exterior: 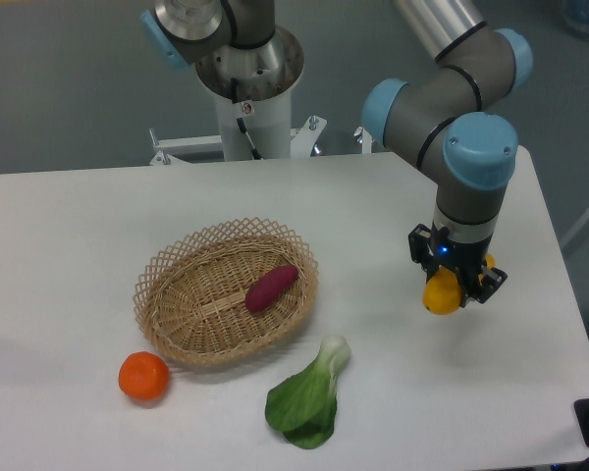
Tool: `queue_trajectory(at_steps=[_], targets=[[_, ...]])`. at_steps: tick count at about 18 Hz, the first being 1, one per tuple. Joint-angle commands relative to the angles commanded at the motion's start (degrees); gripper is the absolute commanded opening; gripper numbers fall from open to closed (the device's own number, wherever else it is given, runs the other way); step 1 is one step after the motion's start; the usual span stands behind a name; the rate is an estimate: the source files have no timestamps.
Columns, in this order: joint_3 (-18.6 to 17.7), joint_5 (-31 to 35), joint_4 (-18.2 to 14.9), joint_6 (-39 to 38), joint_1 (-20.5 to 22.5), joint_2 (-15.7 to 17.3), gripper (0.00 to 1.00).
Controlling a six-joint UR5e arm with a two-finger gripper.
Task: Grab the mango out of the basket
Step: 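Raise the held mango higher beside the basket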
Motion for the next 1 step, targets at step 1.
queue_trajectory(at_steps=[1], targets=[[0.0,0.0,0.1,0.0,-0.1,0.1,0.29]])
